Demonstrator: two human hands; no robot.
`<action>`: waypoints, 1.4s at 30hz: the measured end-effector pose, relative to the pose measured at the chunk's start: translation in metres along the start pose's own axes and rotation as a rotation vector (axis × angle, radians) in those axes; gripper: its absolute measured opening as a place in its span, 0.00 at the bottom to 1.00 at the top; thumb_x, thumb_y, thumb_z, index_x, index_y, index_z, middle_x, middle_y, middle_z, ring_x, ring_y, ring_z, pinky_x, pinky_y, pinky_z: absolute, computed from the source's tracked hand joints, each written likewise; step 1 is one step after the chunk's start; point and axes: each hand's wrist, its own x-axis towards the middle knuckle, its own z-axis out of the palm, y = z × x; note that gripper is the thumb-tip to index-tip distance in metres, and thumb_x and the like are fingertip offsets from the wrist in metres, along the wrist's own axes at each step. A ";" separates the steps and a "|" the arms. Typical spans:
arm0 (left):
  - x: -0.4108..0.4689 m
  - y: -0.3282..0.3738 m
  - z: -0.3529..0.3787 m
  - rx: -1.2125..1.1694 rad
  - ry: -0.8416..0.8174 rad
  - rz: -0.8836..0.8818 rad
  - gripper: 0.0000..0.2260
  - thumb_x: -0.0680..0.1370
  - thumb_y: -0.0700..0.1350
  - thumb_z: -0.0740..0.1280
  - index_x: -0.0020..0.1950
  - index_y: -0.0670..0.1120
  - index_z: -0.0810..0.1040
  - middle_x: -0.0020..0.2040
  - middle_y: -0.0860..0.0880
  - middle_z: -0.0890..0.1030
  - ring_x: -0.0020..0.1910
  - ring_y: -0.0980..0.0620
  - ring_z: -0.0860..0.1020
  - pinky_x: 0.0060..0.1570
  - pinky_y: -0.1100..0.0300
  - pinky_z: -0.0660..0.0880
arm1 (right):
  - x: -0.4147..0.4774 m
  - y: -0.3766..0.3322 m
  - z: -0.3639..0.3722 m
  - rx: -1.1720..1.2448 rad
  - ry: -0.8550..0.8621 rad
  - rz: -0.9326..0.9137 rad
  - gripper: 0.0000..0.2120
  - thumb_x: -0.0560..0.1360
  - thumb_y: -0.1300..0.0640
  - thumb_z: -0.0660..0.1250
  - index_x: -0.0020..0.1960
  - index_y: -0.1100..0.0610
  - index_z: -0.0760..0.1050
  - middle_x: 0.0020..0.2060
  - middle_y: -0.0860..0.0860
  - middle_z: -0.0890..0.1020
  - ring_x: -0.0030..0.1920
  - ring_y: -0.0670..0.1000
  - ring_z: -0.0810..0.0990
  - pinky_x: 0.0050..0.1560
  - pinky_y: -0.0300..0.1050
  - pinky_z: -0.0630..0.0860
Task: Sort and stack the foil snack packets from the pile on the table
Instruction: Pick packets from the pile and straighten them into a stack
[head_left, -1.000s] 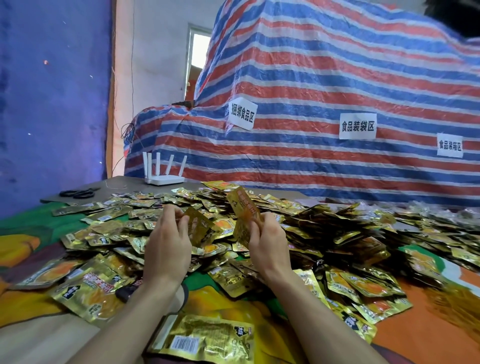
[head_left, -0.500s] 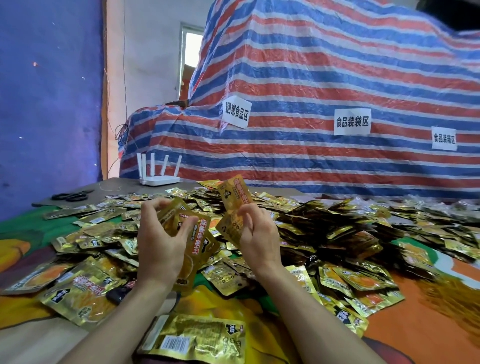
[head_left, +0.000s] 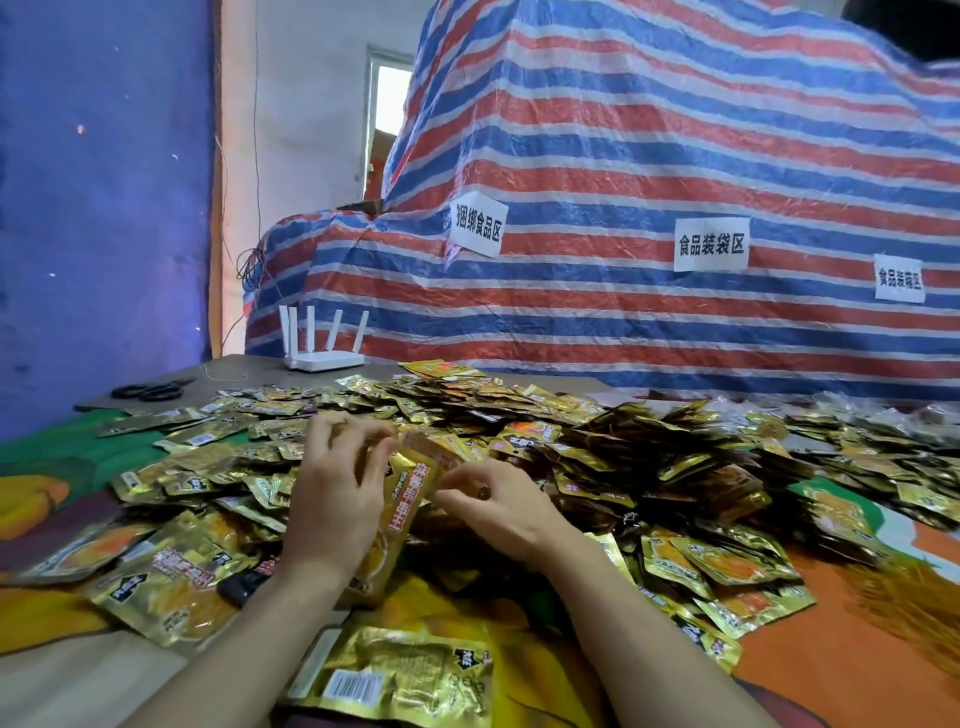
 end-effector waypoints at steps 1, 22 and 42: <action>-0.001 0.000 0.000 0.011 -0.042 -0.014 0.06 0.79 0.43 0.70 0.54 0.45 0.82 0.55 0.51 0.70 0.47 0.69 0.72 0.39 0.77 0.70 | -0.001 -0.001 -0.002 0.021 -0.058 -0.010 0.23 0.71 0.34 0.62 0.57 0.45 0.82 0.53 0.44 0.84 0.53 0.49 0.81 0.58 0.56 0.78; -0.004 0.000 -0.013 -0.089 -0.616 -0.204 0.48 0.68 0.39 0.81 0.76 0.63 0.53 0.53 0.59 0.75 0.47 0.69 0.78 0.52 0.65 0.76 | -0.008 0.002 -0.024 -0.034 -0.386 0.012 0.22 0.70 0.58 0.69 0.61 0.43 0.81 0.53 0.47 0.81 0.52 0.51 0.81 0.54 0.52 0.82; 0.012 -0.001 -0.012 -0.971 -0.119 -1.026 0.16 0.78 0.40 0.68 0.66 0.45 0.73 0.54 0.42 0.83 0.48 0.41 0.83 0.49 0.43 0.81 | 0.000 0.007 -0.010 0.462 0.272 0.159 0.06 0.74 0.60 0.74 0.50 0.54 0.81 0.44 0.51 0.85 0.43 0.47 0.85 0.44 0.47 0.85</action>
